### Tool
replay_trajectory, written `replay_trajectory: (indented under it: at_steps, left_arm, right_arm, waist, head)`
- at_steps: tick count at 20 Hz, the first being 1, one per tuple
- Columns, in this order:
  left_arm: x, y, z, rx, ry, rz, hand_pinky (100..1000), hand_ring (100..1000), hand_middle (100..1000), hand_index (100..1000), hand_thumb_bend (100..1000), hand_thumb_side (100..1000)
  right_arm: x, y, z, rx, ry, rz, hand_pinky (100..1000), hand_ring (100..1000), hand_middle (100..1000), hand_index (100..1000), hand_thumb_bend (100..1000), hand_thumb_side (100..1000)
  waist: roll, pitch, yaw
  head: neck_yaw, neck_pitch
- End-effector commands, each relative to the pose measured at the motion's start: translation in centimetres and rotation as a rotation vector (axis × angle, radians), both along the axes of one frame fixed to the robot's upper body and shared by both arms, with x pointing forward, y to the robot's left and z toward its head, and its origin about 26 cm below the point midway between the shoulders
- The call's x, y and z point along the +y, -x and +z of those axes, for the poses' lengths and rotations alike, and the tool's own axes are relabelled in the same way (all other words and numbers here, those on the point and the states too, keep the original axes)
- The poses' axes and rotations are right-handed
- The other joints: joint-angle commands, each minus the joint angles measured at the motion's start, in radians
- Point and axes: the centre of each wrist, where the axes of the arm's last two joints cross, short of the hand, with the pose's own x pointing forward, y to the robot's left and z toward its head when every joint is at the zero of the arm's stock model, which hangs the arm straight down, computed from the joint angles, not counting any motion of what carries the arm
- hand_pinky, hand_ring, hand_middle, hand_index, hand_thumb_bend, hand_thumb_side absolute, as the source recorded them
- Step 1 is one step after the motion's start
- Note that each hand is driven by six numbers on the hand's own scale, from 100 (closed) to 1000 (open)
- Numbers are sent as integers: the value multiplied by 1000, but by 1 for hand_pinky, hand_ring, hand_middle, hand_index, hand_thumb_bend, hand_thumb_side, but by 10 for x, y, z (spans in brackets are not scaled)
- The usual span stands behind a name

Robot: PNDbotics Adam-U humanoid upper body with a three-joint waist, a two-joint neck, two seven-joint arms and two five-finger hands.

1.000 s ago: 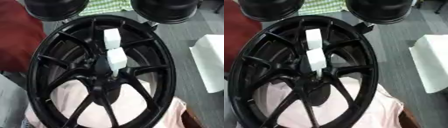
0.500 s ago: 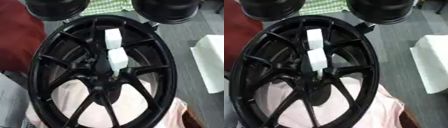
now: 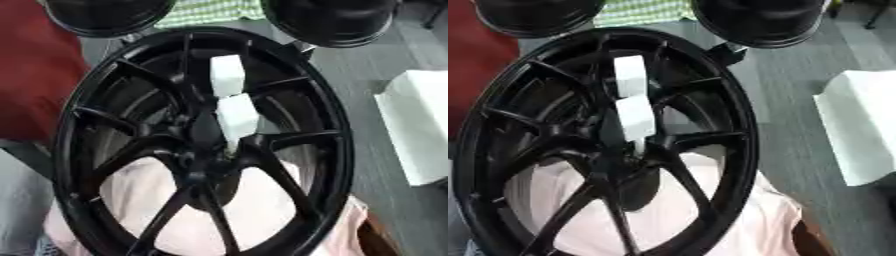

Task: Pull the pin out of the wheel hub.

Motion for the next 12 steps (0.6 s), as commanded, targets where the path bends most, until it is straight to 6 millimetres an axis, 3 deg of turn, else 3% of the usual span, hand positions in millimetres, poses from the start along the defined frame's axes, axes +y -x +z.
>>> replay_trajectory:
  at_steps: [1,12]
  left_arm:
    - [1,3,13,-26,-45,0,693,687,630,745,229,640]
    - [2,3,14,-22,-61,2,694,687,629,744,226,645]
  right_arm:
    - [8,7,9,8,149,-8,845,807,727,793,100,491]
    - [52,6,12,98,431,57,847,810,730,790,100,540]
  waist:
    - [-3,-14,3]
    - [-23,-6,6]
  head:
    - [-4,-19]
    - [5,-33]
